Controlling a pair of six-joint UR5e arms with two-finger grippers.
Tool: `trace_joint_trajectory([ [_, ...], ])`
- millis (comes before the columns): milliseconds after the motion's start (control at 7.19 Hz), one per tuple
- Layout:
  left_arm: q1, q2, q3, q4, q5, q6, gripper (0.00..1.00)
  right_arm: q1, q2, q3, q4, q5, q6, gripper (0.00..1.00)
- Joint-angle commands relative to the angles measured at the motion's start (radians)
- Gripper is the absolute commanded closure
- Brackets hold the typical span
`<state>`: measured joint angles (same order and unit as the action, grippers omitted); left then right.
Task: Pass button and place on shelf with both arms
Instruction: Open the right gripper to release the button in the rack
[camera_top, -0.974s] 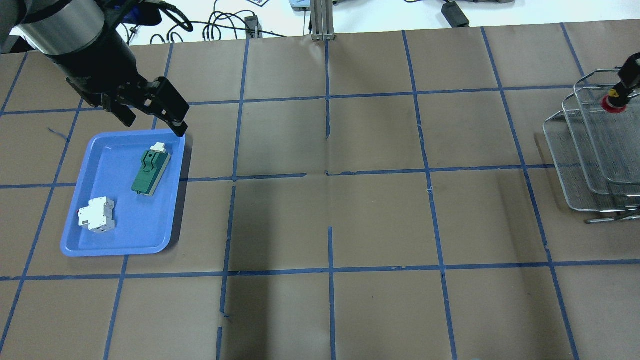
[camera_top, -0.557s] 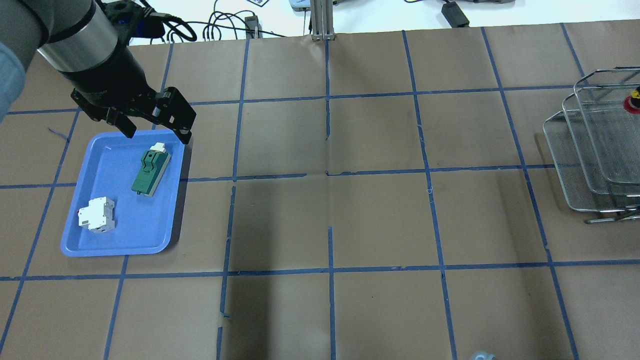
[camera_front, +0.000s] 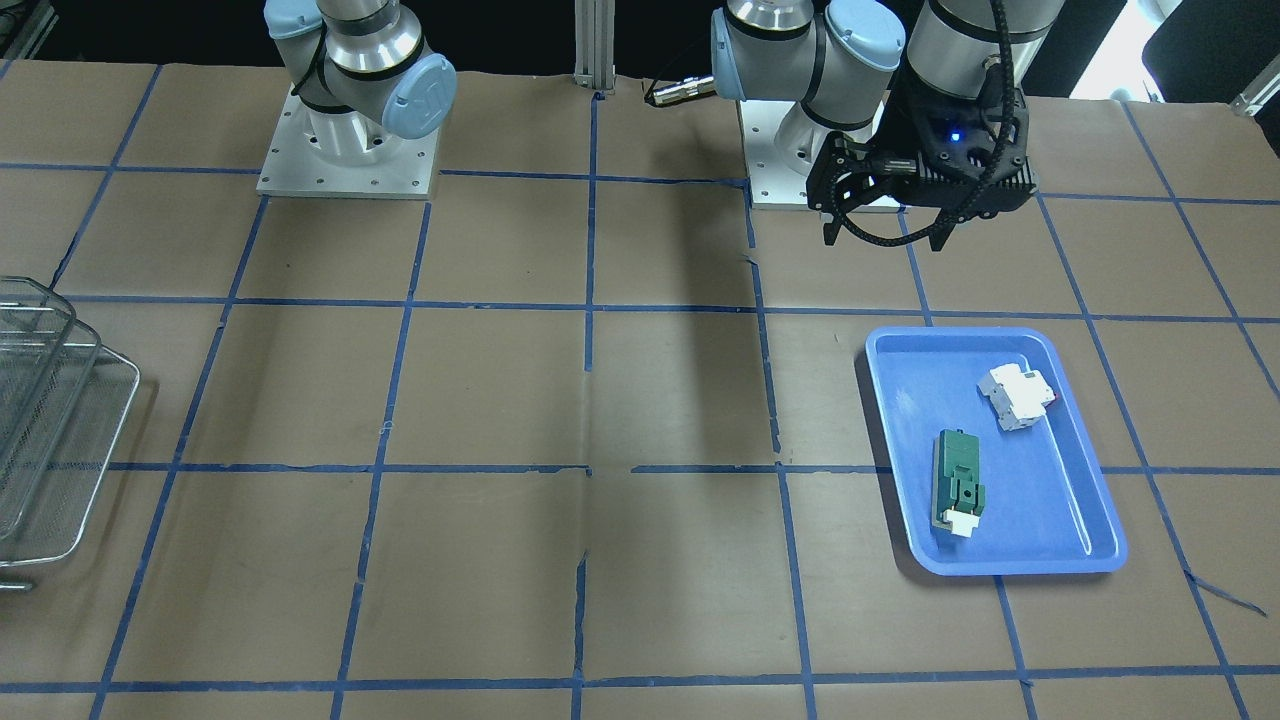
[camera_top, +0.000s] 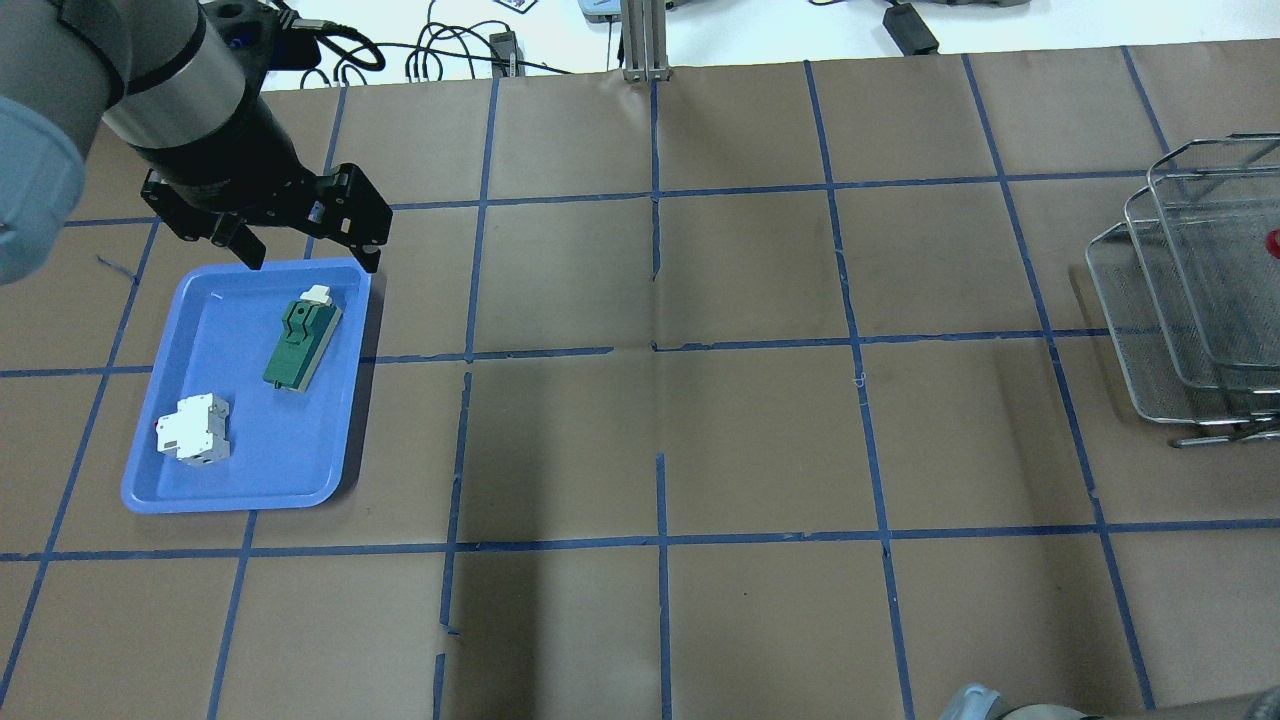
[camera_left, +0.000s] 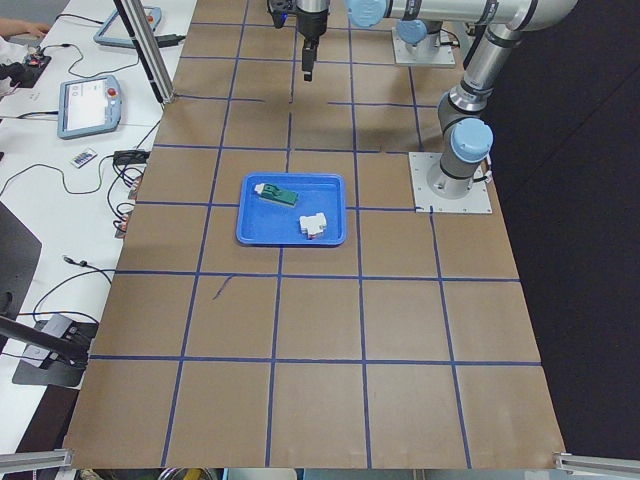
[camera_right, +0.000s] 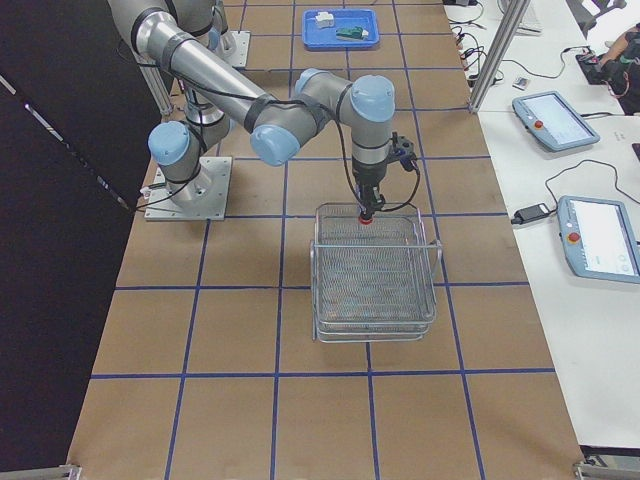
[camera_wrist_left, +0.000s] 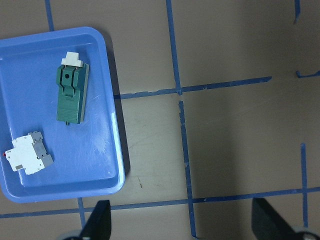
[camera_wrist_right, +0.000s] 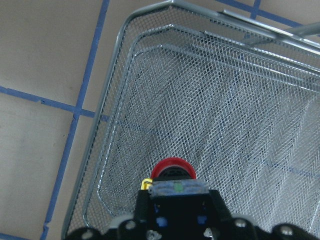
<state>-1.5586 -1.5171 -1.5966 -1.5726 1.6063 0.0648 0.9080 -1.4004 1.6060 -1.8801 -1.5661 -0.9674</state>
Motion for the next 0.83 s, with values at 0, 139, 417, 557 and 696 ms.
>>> trace_joint_trajectory([
  [0,0.008,-0.003,0.007,-0.003,-0.005,0.086,0.00,-0.021,0.021,0.003,-0.011,0.001,-0.051,0.75],
  [139,0.012,-0.008,0.020,-0.003,-0.009,0.121,0.00,-0.035,0.021,0.003,-0.004,0.006,-0.051,0.71],
  [417,0.012,-0.011,0.021,-0.003,-0.046,0.121,0.00,-0.057,0.024,0.003,-0.001,0.012,-0.036,0.44],
  [557,0.008,-0.009,0.020,-0.003,-0.037,0.122,0.00,-0.057,0.024,0.003,0.004,0.011,-0.034,0.17],
  [696,0.009,-0.006,0.012,0.000,-0.034,0.121,0.00,-0.057,0.023,0.003,0.004,0.012,-0.034,0.13],
])
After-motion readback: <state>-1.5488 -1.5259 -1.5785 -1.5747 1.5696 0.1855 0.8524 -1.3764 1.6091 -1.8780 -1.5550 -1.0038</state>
